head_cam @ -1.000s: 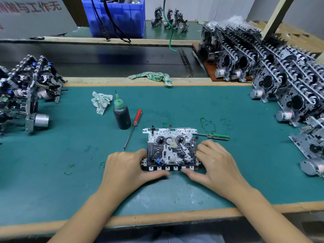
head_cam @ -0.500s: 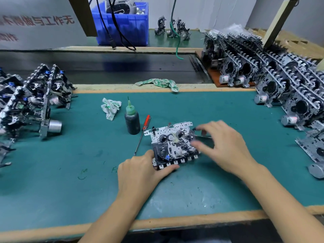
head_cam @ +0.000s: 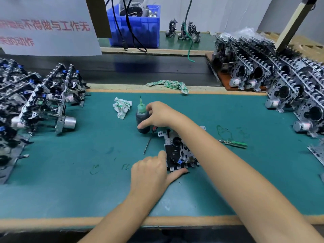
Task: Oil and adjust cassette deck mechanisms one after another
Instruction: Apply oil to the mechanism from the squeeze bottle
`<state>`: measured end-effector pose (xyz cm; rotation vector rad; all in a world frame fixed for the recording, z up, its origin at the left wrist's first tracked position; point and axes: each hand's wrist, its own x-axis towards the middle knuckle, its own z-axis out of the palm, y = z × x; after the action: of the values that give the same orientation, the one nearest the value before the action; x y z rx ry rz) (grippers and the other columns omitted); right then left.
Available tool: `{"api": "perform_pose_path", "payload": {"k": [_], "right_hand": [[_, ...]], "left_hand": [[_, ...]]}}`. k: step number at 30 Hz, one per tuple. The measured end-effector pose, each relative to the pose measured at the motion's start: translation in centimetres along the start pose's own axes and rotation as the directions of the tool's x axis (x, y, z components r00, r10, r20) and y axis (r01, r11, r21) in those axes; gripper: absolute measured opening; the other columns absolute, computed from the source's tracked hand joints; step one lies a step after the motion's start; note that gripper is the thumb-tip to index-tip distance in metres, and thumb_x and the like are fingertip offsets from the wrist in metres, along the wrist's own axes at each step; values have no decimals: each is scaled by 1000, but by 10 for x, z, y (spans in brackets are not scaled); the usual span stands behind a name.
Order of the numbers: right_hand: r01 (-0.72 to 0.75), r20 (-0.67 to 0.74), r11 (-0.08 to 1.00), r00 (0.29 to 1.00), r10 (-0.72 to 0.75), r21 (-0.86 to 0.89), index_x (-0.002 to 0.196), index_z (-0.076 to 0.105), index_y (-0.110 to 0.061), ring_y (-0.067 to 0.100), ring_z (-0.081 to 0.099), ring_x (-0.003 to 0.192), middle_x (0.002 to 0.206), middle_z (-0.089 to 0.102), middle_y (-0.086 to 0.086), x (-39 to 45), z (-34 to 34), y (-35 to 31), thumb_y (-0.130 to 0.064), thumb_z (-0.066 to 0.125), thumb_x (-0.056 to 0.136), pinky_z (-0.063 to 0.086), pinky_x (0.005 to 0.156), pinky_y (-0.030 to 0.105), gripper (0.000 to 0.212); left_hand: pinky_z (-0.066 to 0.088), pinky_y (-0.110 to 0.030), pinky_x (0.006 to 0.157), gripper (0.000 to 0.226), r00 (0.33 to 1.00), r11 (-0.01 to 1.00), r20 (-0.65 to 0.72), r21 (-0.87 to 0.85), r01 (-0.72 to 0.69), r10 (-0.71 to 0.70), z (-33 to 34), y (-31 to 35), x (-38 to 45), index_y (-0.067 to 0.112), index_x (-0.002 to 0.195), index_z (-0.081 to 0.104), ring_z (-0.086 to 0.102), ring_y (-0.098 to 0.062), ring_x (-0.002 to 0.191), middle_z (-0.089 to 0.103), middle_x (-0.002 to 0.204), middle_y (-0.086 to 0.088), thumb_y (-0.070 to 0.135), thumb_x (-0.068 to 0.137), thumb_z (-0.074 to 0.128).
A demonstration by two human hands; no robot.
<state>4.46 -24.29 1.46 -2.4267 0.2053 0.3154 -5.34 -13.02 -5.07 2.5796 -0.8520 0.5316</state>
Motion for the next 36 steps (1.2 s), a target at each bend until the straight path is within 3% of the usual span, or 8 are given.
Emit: {"api": "perform_pose_path", "payload": {"k": [5,9,13,16,20,27,30,36], "right_hand": [[167,-196,971,972,-132,173,110,64,-8,19,58,94,96,62,1,-10,-2,9,-18,76,78,44,84,31,36],[493,-508,771,821,-260,403,117,50,-25,12,59,90,99,60,-5,-50,-18,17,-11,63,88,45,86,24,35],[507,-656,718,749,-93,477,129,41,-32,8,59,69,80,58,-21,-103,-20,58,-31,55,89,48,62,21,42],[389,-749,794,651,121,466,117,48,-35,3,53,58,71,63,-15,-131,-7,96,-29,70,83,43,60,21,40],[451,-808,720,528,261,527,87,57,-33,1,50,60,73,62,-16,-153,13,117,-34,73,69,40,55,15,24],[649,-758,392,539,368,652,69,65,-28,5,51,44,61,59,-11,-159,24,120,-25,66,73,41,38,19,5],[618,-769,458,533,353,639,76,57,-21,8,57,52,61,56,-11,-159,27,120,-37,65,70,44,36,22,19],[572,-807,618,559,188,540,70,51,-29,11,58,50,63,56,-7,-159,33,118,-41,64,74,47,36,31,18]], "left_hand": [[15,-19,38,57,999,1000,-47,-16,-15,14,-2,0,0,18,59,28,37,-18,25,37,33,1,73,64,43],[17,-20,37,57,999,999,-34,-35,-20,18,-1,-2,-1,18,60,30,39,-19,26,38,34,1,74,65,41],[21,-20,37,61,1000,999,-10,-35,16,-16,-1,-1,-3,17,61,34,44,-21,30,42,37,0,77,62,45],[36,-29,41,75,995,998,-79,-21,62,-63,-4,0,-1,11,82,48,57,-25,58,56,65,-3,81,57,53],[35,-41,94,86,970,989,-197,-16,-146,140,-5,3,12,8,123,44,44,-31,117,54,125,-18,72,67,55],[33,-47,107,96,979,962,16,-187,-199,205,6,11,30,9,140,36,38,-28,132,43,142,-14,51,64,76],[27,-35,111,87,975,928,33,-314,-199,220,8,5,28,13,143,27,35,-23,132,42,141,-9,48,72,65],[31,-40,109,79,968,914,32,-338,-223,248,10,4,24,10,140,30,35,-26,133,45,137,-5,40,74,59]]}}
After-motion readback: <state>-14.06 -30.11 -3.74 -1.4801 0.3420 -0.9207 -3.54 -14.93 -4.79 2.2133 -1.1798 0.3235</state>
